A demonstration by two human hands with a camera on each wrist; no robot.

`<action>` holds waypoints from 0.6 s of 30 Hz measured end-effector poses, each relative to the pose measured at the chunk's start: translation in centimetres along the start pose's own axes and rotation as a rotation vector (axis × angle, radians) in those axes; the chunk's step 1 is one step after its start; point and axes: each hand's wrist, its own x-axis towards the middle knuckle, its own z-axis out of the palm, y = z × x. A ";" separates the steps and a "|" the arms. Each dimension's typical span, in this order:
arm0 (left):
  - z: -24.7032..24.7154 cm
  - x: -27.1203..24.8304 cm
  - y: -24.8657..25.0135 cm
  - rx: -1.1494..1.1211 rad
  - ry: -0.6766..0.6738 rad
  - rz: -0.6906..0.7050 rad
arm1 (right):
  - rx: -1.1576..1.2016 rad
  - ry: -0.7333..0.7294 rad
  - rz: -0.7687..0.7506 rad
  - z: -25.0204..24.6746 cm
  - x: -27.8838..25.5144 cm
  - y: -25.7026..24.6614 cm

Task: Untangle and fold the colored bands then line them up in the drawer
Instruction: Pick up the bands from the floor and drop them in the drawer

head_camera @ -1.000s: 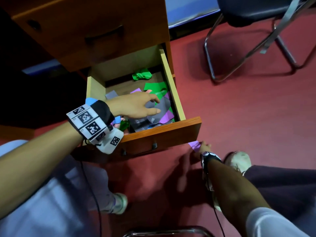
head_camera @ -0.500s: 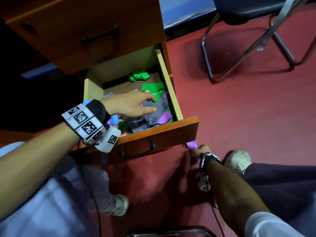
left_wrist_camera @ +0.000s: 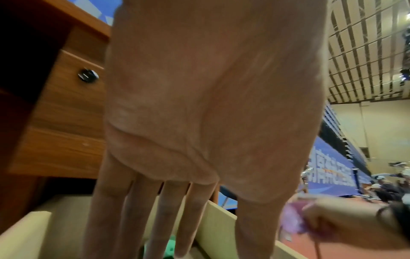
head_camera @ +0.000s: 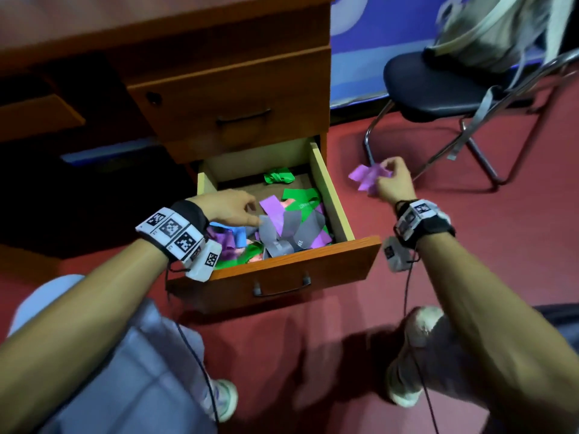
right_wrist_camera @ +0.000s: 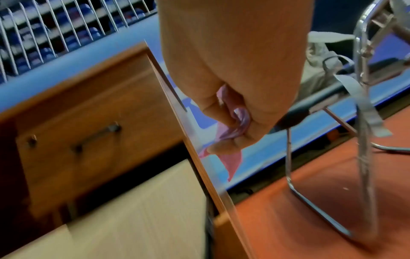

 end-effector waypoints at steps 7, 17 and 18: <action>0.5 -2.7 -8.7 0.020 0.024 -0.223 | -0.172 -0.339 -0.194 1.8 -3.8 -14.8; 3.4 -1.1 -12.2 -0.085 0.133 -0.184 | -0.180 -0.638 0.069 10.6 -10.8 -14.0; 3.8 -0.7 -12.4 -0.099 0.154 -0.181 | -0.229 -0.605 0.077 11.0 -10.5 -13.7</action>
